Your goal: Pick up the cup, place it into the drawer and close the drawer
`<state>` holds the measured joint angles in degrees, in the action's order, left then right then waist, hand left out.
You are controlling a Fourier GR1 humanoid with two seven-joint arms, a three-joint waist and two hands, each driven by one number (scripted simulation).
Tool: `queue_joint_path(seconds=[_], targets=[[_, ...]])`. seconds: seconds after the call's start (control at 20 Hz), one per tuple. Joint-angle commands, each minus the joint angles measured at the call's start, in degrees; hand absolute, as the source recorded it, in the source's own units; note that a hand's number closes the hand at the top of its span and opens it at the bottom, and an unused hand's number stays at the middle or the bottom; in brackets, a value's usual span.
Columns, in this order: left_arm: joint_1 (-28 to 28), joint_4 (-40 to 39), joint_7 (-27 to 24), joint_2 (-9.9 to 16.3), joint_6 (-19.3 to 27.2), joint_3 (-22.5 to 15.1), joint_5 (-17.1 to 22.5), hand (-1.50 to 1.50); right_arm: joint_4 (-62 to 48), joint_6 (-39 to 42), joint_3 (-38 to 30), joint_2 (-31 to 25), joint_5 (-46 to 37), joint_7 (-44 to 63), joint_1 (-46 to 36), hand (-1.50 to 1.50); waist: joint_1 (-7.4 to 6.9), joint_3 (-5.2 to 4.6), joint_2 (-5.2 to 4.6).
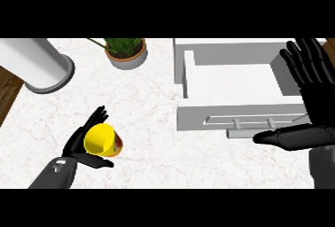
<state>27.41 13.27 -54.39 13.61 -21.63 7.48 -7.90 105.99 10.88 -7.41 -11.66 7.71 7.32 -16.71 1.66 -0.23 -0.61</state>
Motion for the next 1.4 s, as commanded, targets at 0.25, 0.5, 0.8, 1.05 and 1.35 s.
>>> queue_joint_path(seconds=[0.25, 0.5, 0.8, 1.05, 1.35], targets=[[-0.08, 2.32, -10.68, -1.08, -10.38, -1.4, 0.05, 1.5, 0.88, 0.37, -0.25, -0.5, 0.18, 0.51, 0.69, -1.5, 0.11, -0.08, -0.14], [0.7, 5.53, -14.81, -1.18, 5.34, 0.75, 0.2, 1.5, -0.12, -0.06, 0.34, -0.37, -1.49, -0.22, 0.37, -1.5, -0.25, -0.03, -0.18], [3.62, 7.34, -13.63, -5.17, -2.07, 3.64, 5.5, 1.5, -1.06, 0.37, -0.91, -0.54, 0.35, 0.09, -0.2, -1.5, -0.75, 0.06, 0.02], [1.53, 8.66, -14.79, -8.18, 14.24, 12.34, 12.23, 1.5, -0.01, 1.0, -2.84, -1.98, 2.17, 1.26, -0.17, -1.5, -0.81, 0.05, 0.13], [7.7, 15.71, -4.91, -8.07, 11.14, 8.87, 11.57, 1.5, 0.78, 0.17, 0.11, 0.57, -1.82, -2.11, 3.86, -1.5, -1.48, 0.25, 0.68]])
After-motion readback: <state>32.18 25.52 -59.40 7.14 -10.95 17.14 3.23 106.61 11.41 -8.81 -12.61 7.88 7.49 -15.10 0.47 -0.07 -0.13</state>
